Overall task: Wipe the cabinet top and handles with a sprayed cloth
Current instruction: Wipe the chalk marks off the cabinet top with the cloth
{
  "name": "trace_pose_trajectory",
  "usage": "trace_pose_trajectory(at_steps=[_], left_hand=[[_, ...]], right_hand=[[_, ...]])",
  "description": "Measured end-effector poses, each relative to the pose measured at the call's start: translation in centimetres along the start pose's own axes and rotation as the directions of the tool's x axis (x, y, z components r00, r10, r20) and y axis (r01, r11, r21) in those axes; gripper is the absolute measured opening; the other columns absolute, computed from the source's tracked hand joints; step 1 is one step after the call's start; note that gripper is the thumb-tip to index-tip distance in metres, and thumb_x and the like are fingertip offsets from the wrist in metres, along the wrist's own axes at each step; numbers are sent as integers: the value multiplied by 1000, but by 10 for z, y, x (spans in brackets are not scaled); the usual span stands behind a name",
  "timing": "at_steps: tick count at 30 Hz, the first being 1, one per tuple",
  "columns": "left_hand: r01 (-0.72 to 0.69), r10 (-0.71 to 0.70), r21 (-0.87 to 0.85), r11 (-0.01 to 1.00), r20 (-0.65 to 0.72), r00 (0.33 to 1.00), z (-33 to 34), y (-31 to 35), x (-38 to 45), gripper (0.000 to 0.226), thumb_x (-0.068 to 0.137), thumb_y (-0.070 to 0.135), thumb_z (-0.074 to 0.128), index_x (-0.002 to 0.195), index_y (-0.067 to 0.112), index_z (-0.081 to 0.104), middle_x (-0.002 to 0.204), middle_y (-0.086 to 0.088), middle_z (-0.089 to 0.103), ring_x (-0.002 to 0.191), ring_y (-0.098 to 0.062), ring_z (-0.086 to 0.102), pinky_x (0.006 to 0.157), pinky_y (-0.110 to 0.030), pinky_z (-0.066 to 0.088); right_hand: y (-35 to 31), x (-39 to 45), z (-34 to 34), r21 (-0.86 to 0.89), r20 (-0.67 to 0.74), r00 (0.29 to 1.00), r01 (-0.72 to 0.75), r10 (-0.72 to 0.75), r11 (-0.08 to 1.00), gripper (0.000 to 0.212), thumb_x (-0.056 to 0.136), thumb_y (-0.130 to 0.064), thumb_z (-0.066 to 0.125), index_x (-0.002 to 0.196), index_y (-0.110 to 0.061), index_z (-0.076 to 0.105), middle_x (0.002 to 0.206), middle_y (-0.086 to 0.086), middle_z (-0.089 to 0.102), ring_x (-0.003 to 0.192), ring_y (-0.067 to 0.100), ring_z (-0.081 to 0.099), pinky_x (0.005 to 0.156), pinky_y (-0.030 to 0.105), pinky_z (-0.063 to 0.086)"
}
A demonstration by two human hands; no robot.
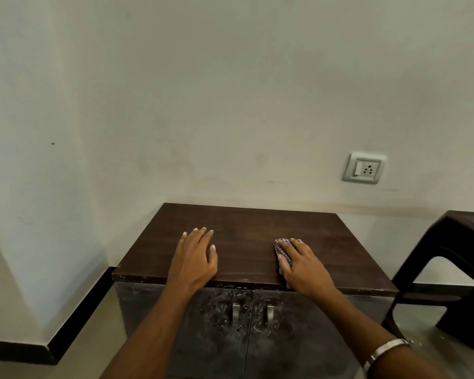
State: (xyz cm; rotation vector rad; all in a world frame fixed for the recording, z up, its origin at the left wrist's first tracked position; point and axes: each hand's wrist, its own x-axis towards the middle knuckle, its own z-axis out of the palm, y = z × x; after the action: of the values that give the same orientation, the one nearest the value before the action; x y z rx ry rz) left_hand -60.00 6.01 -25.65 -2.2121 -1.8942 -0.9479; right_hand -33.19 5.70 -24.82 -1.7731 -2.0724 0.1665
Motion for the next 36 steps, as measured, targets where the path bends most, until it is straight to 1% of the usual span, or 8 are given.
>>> trace_pose_trajectory(at_steps=[11, 16, 21, 24, 26, 28, 31, 36], left_hand=[[-124, 129, -72, 990, 72, 989, 26, 58, 1, 61, 92, 40, 23, 147, 16, 34, 151, -2, 37, 142, -14, 26, 120, -32, 7], [-167, 177, -103, 981, 98, 979, 37, 83, 1, 60, 92, 40, 25, 147, 17, 32, 153, 0, 35, 143, -12, 23, 121, -33, 9], [-208, 223, -130, 969, 111, 969, 50, 106, 3, 64, 91, 45, 18, 147, 18, 32, 153, 1, 34, 143, -12, 23, 120, -30, 7], [-222, 239, -148, 964, 110, 965, 55, 120, 1, 63, 92, 45, 20, 147, 17, 33, 152, 1, 35, 143, -12, 25, 119, -28, 5], [-240, 257, -142, 960, 119, 959, 57, 130, -3, 69, 88, 49, 13, 147, 18, 32, 153, 2, 34, 143, -11, 24, 119, -26, 3], [-249, 269, -146, 958, 143, 952, 60, 140, -8, 73, 86, 51, 9, 148, 19, 30, 154, 4, 32, 144, -9, 21, 118, -26, 1], [-248, 276, -161, 955, 181, 944, 62, 156, -14, 67, 90, 50, 14, 149, 20, 27, 155, 4, 29, 144, -8, 18, 119, -26, 1], [-259, 289, -157, 953, 212, 934, 60, 183, -23, 58, 98, 42, 27, 151, 21, 21, 157, 4, 23, 146, -8, 12, 119, -26, -2]], right_hand=[[64, -18, -34, -27, 19, 992, -123, 124, 992, 52, 99, -44, 35, 150, -32, 28, 159, 0, 22, 149, 17, 12, 119, 33, 15], [87, -28, -50, -43, 47, 985, -166, 168, 985, 58, 97, -54, 35, 150, -35, 25, 160, -1, 19, 149, 17, 10, 121, 37, 15], [105, -45, -71, -26, 148, 965, -214, 215, 977, 84, 79, -81, 34, 151, -41, 16, 162, -5, 8, 150, 17, 4, 121, 43, 11], [115, -53, -82, -67, 225, 953, -192, 203, 979, 103, 67, -87, 44, 152, -41, 7, 162, -6, -1, 150, 19, 2, 121, 45, 12], [121, -57, -87, -119, 275, 943, -158, 186, 980, 112, 64, -81, 59, 151, -41, 1, 162, -6, -6, 150, 21, 0, 120, 45, 14], [125, -62, -93, -158, 298, 939, -129, 172, 979, 112, 69, -55, 76, 151, -42, 0, 162, -6, -7, 150, 22, 1, 119, 43, 22], [128, -68, -103, -210, 303, 939, -101, 163, 972, 105, 76, -19, 74, 151, -40, 3, 161, -8, -4, 149, 22, 4, 113, 42, 36], [134, -83, -106, -315, 186, 974, -63, 127, 947, 94, 82, -19, 70, 150, -42, 9, 161, -9, 7, 147, 19, 17, 102, 41, 47]])
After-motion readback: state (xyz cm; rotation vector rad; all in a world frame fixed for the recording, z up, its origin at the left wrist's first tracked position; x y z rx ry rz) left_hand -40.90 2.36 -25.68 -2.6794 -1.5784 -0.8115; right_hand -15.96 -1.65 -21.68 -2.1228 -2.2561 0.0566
